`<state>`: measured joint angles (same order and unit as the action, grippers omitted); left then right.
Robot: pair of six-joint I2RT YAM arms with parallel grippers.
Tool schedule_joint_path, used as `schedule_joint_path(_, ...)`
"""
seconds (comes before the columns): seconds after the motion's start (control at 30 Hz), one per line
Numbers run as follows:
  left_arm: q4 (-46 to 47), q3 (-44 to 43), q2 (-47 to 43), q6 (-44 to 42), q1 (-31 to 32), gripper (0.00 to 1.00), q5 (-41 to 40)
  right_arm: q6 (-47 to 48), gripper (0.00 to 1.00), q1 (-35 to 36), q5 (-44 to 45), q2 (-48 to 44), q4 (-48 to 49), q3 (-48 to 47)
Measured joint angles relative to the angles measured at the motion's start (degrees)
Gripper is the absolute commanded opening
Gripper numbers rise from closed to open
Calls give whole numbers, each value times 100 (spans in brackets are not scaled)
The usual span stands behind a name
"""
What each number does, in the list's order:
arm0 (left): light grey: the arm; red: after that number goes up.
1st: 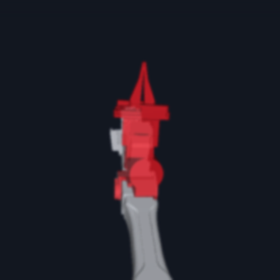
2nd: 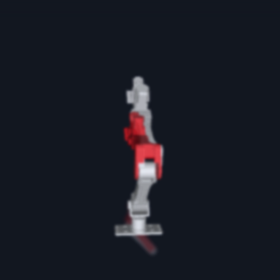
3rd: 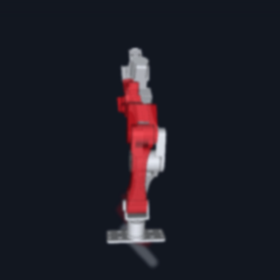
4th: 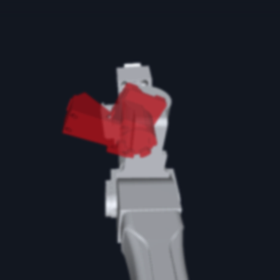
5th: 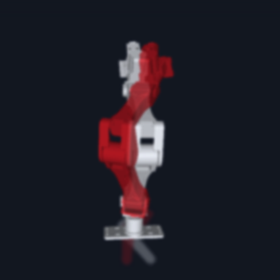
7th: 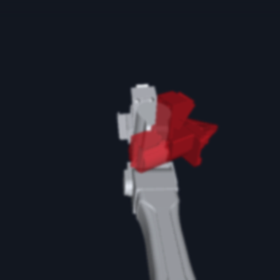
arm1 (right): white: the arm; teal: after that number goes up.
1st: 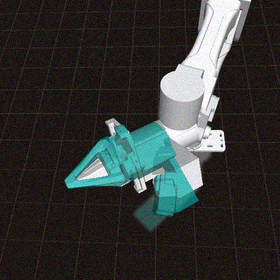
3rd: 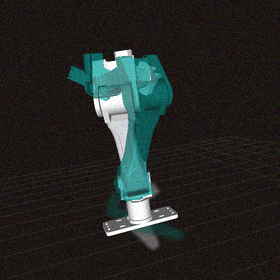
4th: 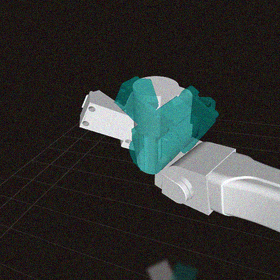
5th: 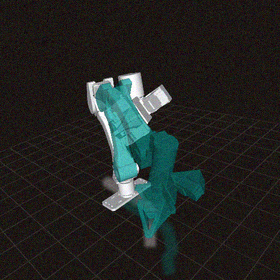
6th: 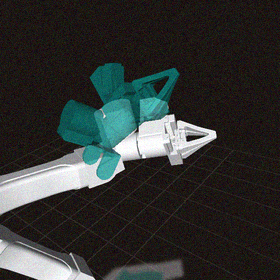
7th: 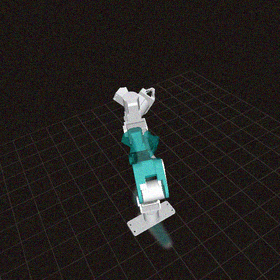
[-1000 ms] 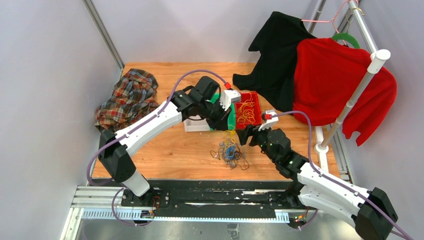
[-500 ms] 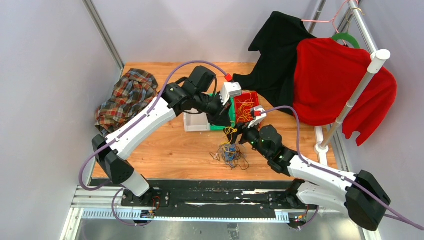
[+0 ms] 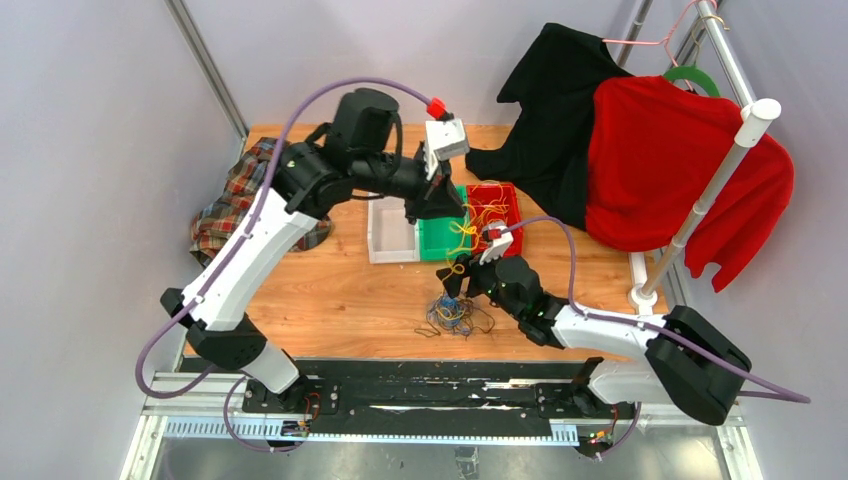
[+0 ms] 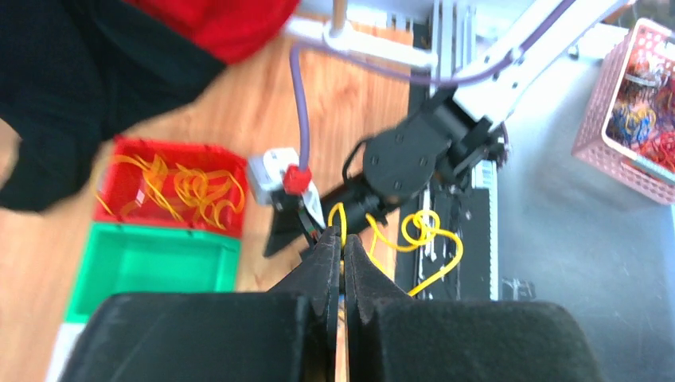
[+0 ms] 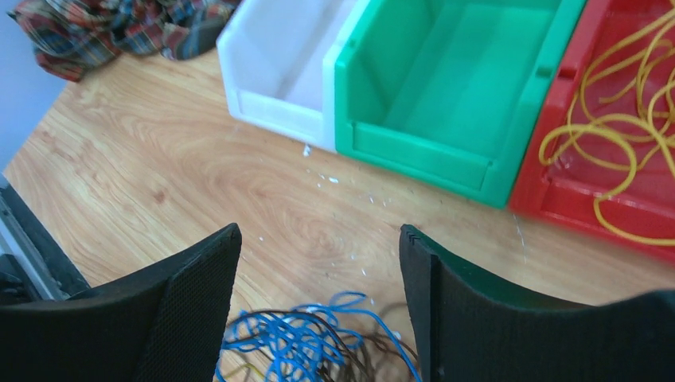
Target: Untangle the cables
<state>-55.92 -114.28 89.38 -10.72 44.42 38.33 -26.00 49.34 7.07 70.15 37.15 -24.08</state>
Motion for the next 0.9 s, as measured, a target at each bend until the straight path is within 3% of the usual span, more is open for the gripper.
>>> schedule_joint_path(0.47,249,-3163,149,251,0,0,-433,-275,70,197,157,422,415,826)
schedule_joint_path(0.73,1650,-2621,-208,369,2,0,-1182,-330,65,345,251,629,557,994)
schedule_joint_path(0.9,2712,-2391,-363,-55,2,0,-1794,-343,53,481,389,675,542,1150)
